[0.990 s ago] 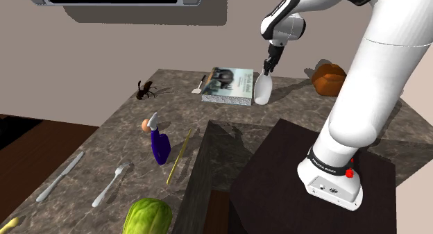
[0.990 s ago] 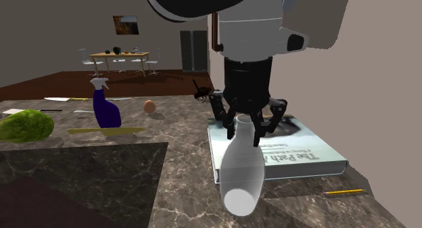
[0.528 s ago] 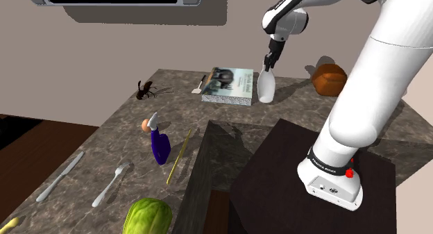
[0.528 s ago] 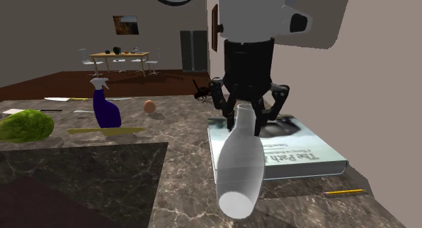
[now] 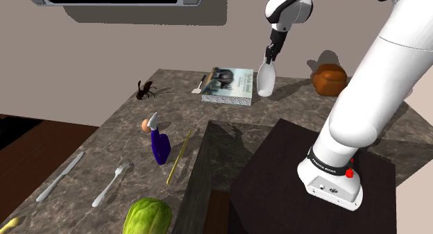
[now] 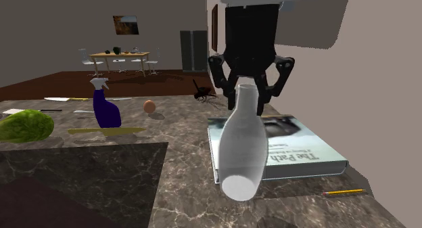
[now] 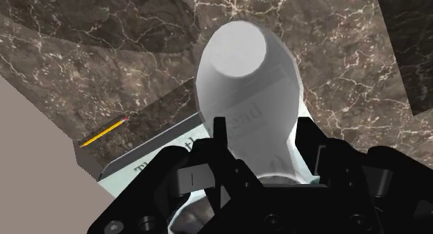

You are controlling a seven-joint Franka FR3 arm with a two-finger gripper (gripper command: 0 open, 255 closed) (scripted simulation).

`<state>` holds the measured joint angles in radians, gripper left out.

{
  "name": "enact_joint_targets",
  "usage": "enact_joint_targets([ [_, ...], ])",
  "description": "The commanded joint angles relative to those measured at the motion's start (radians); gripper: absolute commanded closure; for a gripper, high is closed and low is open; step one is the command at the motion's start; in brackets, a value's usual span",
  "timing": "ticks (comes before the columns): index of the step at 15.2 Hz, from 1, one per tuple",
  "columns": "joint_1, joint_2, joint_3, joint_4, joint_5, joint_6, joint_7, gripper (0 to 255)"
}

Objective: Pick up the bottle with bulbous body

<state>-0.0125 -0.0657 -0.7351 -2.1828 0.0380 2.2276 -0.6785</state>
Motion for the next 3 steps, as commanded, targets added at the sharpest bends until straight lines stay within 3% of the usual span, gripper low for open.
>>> enact_joint_targets([
  [1,0.000,-0.012,0.002,0.014,-0.011,-0.024,0.009,255],
  [3,0.000,-0.014,0.003,0.016,-0.012,-0.026,0.010,255],
])
